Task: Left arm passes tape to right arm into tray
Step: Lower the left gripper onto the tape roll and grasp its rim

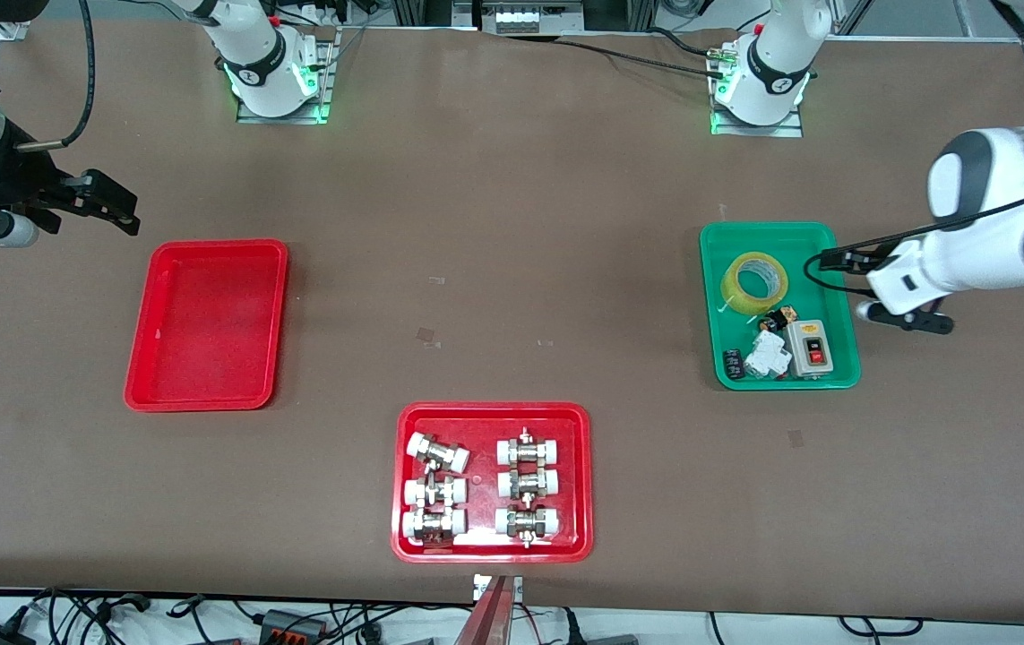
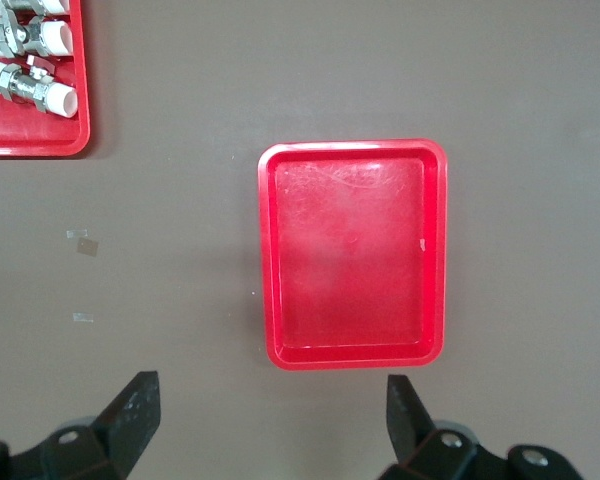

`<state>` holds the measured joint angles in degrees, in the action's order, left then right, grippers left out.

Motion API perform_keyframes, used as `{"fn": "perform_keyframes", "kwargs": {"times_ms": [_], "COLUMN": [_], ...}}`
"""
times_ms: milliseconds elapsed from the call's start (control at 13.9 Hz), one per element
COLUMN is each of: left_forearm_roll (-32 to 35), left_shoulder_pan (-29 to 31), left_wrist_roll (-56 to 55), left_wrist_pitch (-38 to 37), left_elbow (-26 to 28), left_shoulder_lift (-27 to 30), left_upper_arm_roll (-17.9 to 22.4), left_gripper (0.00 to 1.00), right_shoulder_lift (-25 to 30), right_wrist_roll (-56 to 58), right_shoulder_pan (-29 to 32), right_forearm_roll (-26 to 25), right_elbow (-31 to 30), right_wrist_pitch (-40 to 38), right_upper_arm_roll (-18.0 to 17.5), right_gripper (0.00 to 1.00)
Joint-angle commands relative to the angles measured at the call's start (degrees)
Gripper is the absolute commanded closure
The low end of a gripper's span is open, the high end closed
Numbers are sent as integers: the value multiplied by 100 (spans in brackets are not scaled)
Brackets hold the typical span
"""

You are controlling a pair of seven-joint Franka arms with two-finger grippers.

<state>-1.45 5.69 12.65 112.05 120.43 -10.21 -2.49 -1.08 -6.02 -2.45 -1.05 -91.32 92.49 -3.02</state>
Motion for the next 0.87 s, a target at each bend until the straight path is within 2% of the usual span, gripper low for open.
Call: {"fn": "perform_keyframes", "kwargs": {"times_ms": [0,793], "left_forearm_roll": [-163,-198], "left_shoulder_pan": [63,-7], "left_wrist_roll": [333,466], "left_wrist_pitch": [1069,1345], "left_elbow": [718,841], "left_shoulder_lift": [-198,-631], "left_upper_arm_roll": [-33,-138], "left_gripper": [0,0], "right_shoulder_lift": [-41,-41], "right_wrist_roll": [21,30], "right_shoulder_pan": [-10,-10], "right_forearm_roll": [17,17], "right_elbow": [123,123], "right_wrist_pitch": [-117,-126], "right_upper_arm_roll": [12,20], "right_gripper": [0,0]}}
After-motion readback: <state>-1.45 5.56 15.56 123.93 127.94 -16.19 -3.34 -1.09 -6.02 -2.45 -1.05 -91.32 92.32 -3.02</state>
